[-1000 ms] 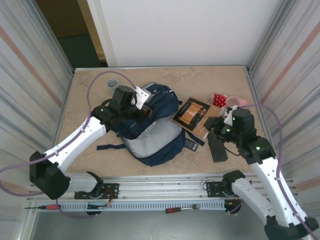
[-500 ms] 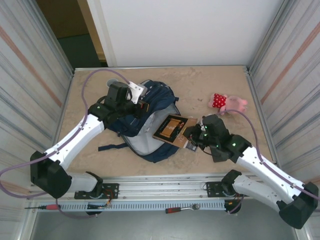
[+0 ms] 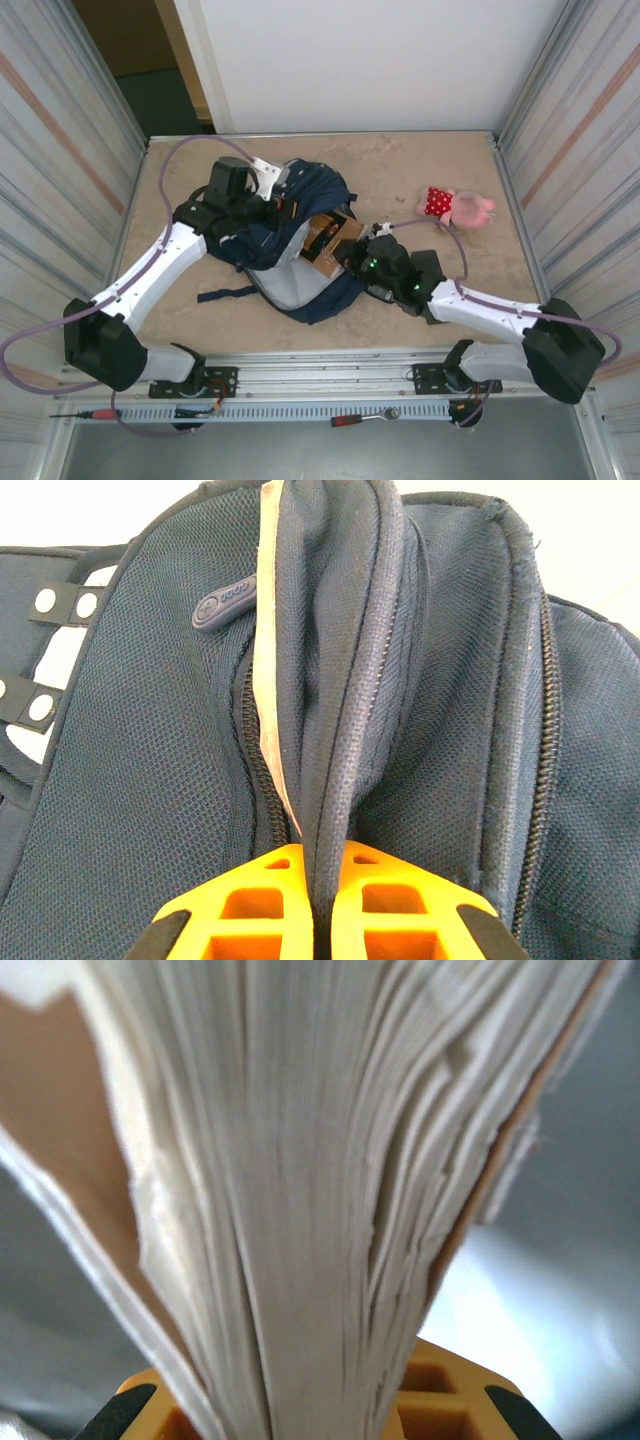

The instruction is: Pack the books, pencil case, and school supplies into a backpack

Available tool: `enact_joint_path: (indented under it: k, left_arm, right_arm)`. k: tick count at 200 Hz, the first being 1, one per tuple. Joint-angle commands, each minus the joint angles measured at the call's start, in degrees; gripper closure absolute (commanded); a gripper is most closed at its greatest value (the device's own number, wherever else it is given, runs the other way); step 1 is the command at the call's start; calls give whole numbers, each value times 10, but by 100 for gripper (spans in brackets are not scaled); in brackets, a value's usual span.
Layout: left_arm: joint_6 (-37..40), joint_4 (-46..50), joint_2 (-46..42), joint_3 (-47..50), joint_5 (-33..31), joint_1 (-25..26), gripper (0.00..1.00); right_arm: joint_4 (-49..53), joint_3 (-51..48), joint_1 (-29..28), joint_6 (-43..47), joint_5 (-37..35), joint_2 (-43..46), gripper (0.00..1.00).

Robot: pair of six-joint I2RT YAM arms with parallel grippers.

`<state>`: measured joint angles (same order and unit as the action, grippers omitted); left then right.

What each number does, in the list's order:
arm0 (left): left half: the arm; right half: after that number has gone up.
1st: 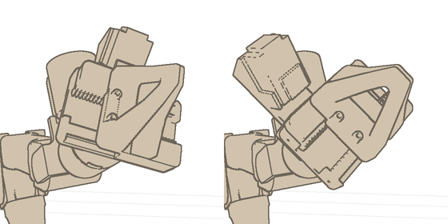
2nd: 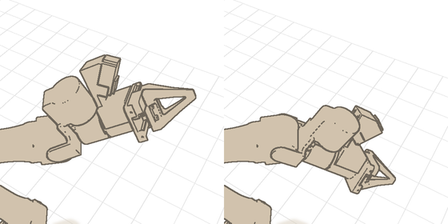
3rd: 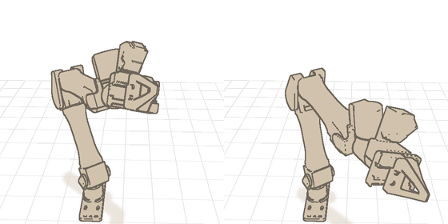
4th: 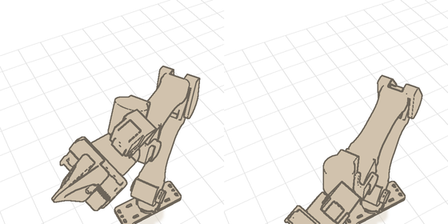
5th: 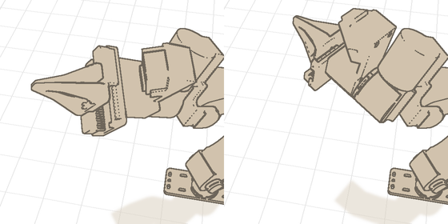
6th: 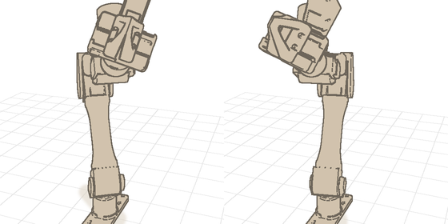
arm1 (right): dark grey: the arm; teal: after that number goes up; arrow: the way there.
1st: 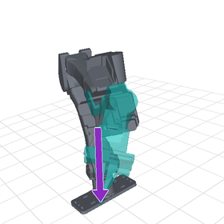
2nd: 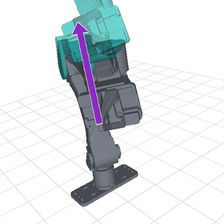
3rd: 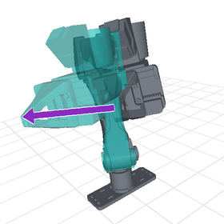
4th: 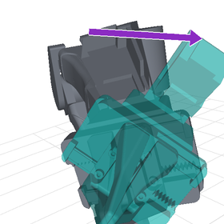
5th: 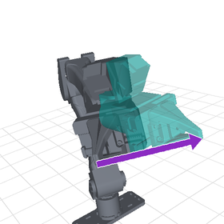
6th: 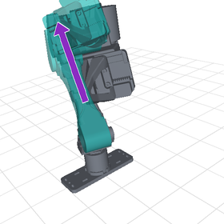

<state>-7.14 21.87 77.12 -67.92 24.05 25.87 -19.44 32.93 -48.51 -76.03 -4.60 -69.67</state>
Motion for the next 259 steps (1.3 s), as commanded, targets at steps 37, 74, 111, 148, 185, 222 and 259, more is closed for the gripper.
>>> enact_joint_path:
  k: [37, 74, 111, 148, 185, 222, 259]
  left_arm:
    - [-32, -103, -25, -27, 73, -16, 100]
    - [-40, -117, -27, -28, 107, -24, 100]
    - [-49, -130, -25, -34, 134, -29, 100]
    - [-57, -139, -24, -34, 145, -31, 100]
    - [-50, -125, -22, -26, 107, -33, 100]
    - [-36, -125, -31, -9, 72, -36, 100]
    - [-14, -116, -39, 9, 46, -39, 100]
  right_arm:
    - [-194, 80, -34, -38, -117, -149, 100]
    - [-216, 134, -43, -73, -159, -247, 100]
    - [-268, 183, -34, -103, -159, -352, 100]
    - [-265, 231, -24, -89, -153, -406, 100]
    - [-160, 256, -16, -128, -134, -425, 74]
    - [-86, 239, -13, -160, -89, -403, 37]
    - [-97, 163, 2, -159, -31, -343, 22]
